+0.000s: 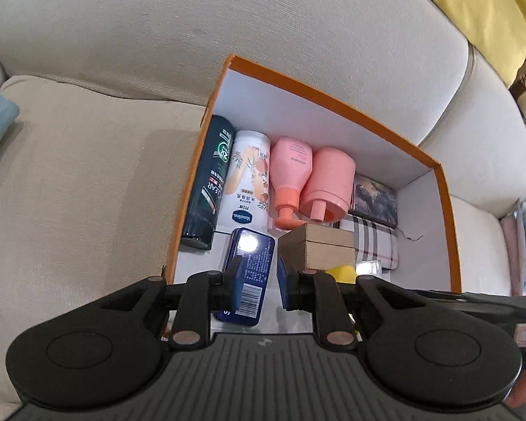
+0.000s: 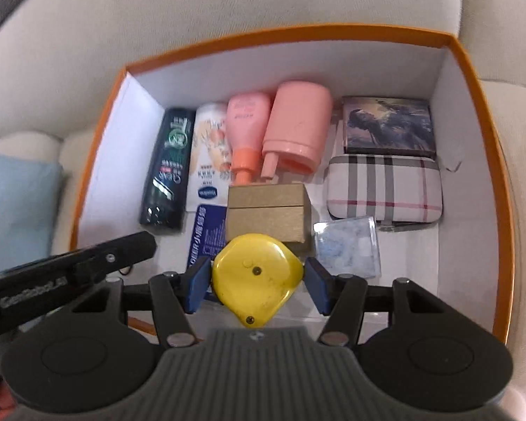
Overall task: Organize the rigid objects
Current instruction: 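Lower the blue tin into the box with left tool while right tool lowers the tape measure, then open both tools to release the tin and tape measure, withdraw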
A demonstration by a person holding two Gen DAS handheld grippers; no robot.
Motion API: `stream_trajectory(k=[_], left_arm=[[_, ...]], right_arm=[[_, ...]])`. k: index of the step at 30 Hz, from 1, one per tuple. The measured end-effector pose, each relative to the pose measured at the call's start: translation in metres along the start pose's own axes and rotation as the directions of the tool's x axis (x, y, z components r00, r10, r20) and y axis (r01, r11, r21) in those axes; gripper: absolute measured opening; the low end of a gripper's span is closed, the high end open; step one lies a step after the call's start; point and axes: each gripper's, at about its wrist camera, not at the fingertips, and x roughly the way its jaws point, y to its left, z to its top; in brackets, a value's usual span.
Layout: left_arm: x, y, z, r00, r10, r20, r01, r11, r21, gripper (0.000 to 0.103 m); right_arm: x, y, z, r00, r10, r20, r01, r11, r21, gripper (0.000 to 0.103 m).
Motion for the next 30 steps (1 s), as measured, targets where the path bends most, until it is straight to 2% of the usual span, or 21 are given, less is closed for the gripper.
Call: stream_trajectory(k=[4, 7, 9, 15, 18, 26, 30], left_arm=[[-0.003, 0.006, -0.002, 0.999, -0.031, 0.014, 0.031, 0.999, -0.008, 0.022], [-0.005, 0.009, -0.004, 0.999, -0.031, 0.029, 0.032, 1.000, -0.001, 0.022], [-0.005, 0.012, -0.005, 0.999, -0.042, 0.029, 0.042, 0.999, -0.009, 0.022], [-0.010, 0.017, -0.008, 0.997, -0.061, 0.043, 0.062, 0.998, -0.017, 0.022], [-0.012, 0.017, -0.010, 0.997, -0.066, 0.045, 0.066, 0.998, -0.020, 0.023], [-0.026, 0.009, -0.020, 0.996, -0.065, 0.060, 0.066, 0.998, -0.018, 0.023], [-0.043, -0.003, -0.026, 0.992, -0.051, 0.117, 0.051, 0.999, 0.009, 0.024]], right_arm=[[0.014, 0.011, 0.004, 0.996, -0.064, -0.054, 0.064, 0.998, -0.004, 0.059], [0.029, 0.014, 0.000, 0.991, -0.051, -0.121, 0.053, 0.999, 0.010, 0.058], [0.037, 0.020, -0.005, 0.988, -0.090, -0.127, 0.088, 0.996, -0.020, 0.058], [0.039, 0.025, -0.012, 0.982, -0.172, -0.077, 0.168, 0.985, -0.047, 0.058], [0.032, 0.029, -0.012, 0.982, -0.184, -0.031, 0.182, 0.981, -0.074, 0.056], [0.001, 0.026, -0.014, 0.985, -0.169, 0.026, 0.169, 0.985, -0.038, 0.056], [-0.016, 0.030, -0.018, 0.984, -0.152, 0.090, 0.155, 0.988, -0.028, 0.056]])
